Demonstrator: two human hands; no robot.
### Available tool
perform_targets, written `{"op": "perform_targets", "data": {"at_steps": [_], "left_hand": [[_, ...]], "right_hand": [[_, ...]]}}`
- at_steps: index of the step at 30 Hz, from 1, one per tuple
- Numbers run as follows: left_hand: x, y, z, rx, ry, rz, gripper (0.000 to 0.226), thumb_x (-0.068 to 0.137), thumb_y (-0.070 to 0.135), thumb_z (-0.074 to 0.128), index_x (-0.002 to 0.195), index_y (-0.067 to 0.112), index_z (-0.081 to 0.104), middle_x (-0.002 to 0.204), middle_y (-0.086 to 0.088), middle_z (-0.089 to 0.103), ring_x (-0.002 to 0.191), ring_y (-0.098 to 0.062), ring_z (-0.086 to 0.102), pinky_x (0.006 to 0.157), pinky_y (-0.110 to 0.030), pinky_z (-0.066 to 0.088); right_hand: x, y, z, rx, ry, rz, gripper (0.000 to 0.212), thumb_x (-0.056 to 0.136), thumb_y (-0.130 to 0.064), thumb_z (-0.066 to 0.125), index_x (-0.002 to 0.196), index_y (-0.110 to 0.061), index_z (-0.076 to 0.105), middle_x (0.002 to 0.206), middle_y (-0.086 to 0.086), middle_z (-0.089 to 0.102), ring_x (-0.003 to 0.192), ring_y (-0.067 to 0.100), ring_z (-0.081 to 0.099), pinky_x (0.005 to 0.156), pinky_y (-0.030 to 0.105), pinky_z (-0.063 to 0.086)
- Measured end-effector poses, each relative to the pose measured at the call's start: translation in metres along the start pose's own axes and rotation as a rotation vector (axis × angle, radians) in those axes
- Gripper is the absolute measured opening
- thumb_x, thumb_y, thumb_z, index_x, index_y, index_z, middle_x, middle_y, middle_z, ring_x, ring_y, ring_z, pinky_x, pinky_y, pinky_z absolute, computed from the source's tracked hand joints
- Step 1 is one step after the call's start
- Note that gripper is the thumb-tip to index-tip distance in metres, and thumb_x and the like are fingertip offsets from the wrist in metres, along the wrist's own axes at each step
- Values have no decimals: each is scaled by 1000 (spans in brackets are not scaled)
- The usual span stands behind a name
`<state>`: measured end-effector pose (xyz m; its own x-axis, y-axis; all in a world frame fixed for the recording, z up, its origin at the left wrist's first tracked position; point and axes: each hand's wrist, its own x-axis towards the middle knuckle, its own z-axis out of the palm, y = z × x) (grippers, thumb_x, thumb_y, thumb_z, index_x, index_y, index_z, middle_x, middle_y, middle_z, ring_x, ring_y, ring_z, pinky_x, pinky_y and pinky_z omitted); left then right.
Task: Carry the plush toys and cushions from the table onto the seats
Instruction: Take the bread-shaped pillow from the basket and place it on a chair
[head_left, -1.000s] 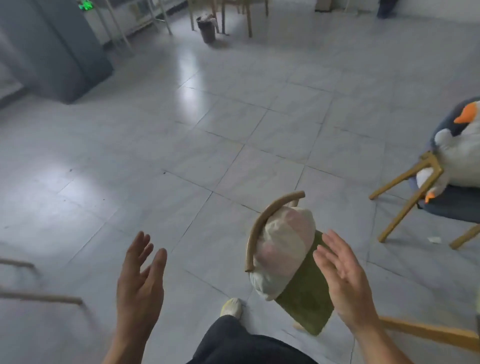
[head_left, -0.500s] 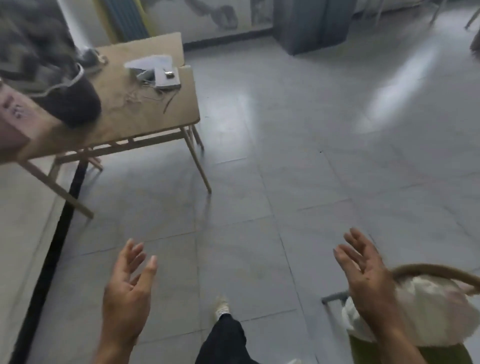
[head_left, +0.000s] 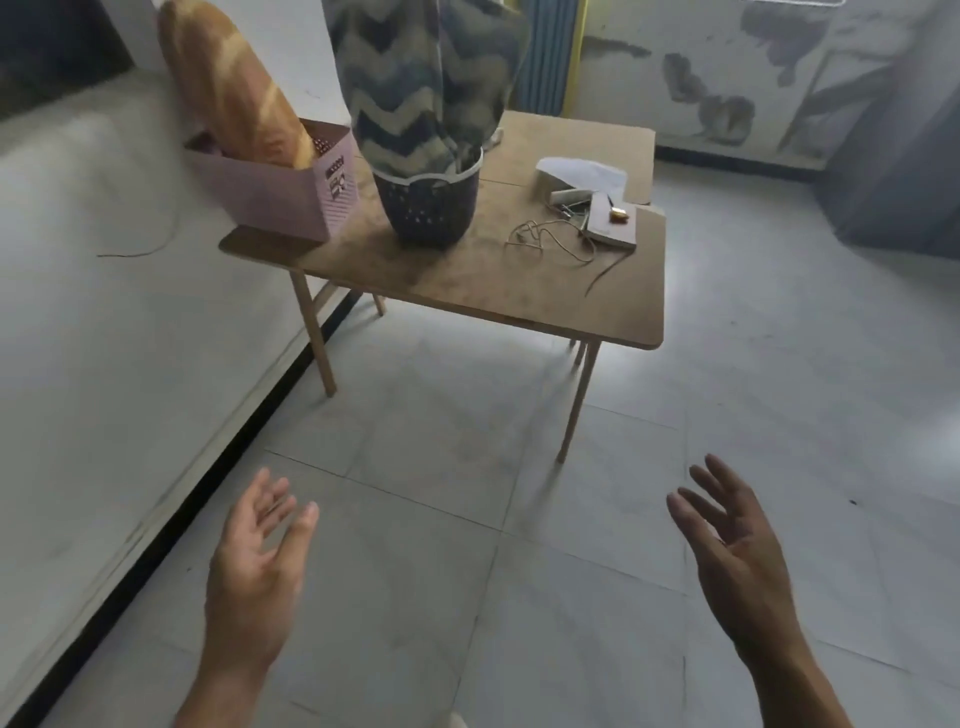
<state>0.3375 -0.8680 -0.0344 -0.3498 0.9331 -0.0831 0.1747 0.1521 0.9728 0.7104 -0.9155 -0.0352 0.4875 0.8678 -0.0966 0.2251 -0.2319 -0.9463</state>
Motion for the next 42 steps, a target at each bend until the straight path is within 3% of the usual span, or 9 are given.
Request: {"op": "perform_targets", "data": {"at_steps": [4, 11, 16, 20, 22, 26, 31, 36, 42], "left_hand": [[72, 15, 9, -16, 55, 5, 56, 97, 15, 67, 149, 18, 46, 129, 11, 62, 120, -4, 60, 110, -42, 44], [202, 4, 56, -12, 146, -165, 50, 96, 15, 67, 140, 29, 50, 126, 18, 61, 110, 7, 63, 114, -53, 43], [296, 49, 64, 5, 266, -172, 49, 96, 16, 65, 142, 25, 52, 125, 19, 62, 114, 1, 61, 113, -51, 43], [353, 72, 43, -9, 344, -125, 46, 94, 22, 71, 138, 22, 57, 124, 15, 68, 114, -5, 65, 107, -43, 47], [378, 68, 28, -7, 390, -130, 50, 88, 33, 73, 135, 26, 60, 124, 14, 70, 112, -5, 68, 103, -36, 51], [438, 32, 2, -43, 469, -207, 42, 91, 13, 74, 122, 38, 61, 120, 11, 72, 111, -14, 67, 95, -34, 56], [552, 4, -34, -48, 397, -282, 42, 95, 6, 66, 132, 25, 60, 123, 8, 70, 117, -21, 65, 96, -36, 49], [685, 37, -79, -26, 217, -205, 46, 93, 29, 65, 137, 27, 56, 125, 16, 67, 118, -7, 64, 105, -41, 49], [819, 56, -93, -5, 71, -149, 53, 83, 37, 65, 134, 31, 55, 125, 15, 68, 111, 5, 66, 108, -49, 49]], "right_hand": [[65, -32, 58, 16, -74, -43, 75, 82, -42, 63, 153, -27, 40, 146, -8, 54, 122, 16, 61, 97, 32, 49], [216, -22, 170, 28, -174, 3, 55, 95, -22, 66, 147, -26, 48, 144, -2, 58, 123, 17, 60, 93, 29, 48], [333, -75, 258, 46, -359, 2, 51, 96, -19, 66, 146, -18, 53, 140, -2, 62, 116, 10, 63, 83, 20, 49], [406, -134, 339, 44, -524, -89, 44, 96, -21, 66, 140, -21, 58, 132, -4, 67, 119, 11, 65, 95, 30, 54], [430, -154, 381, 28, -570, -106, 40, 97, -15, 66, 136, -20, 61, 127, -5, 70, 117, 13, 67, 92, 21, 56], [459, -168, 467, -45, -589, -124, 37, 95, -12, 68, 131, -19, 64, 124, -5, 70, 109, 8, 69, 78, 6, 52], [472, -196, 571, -201, -511, -110, 35, 97, -34, 65, 132, -34, 61, 117, -32, 59, 93, -23, 58, 65, -2, 41], [490, -254, 660, -174, -495, -129, 44, 95, -34, 66, 138, -28, 59, 130, -17, 64, 112, -2, 63, 75, 2, 49], [517, -287, 719, -147, -389, -128, 43, 95, -29, 67, 138, -33, 59, 124, -29, 61, 115, -9, 60, 79, 3, 49]]}}
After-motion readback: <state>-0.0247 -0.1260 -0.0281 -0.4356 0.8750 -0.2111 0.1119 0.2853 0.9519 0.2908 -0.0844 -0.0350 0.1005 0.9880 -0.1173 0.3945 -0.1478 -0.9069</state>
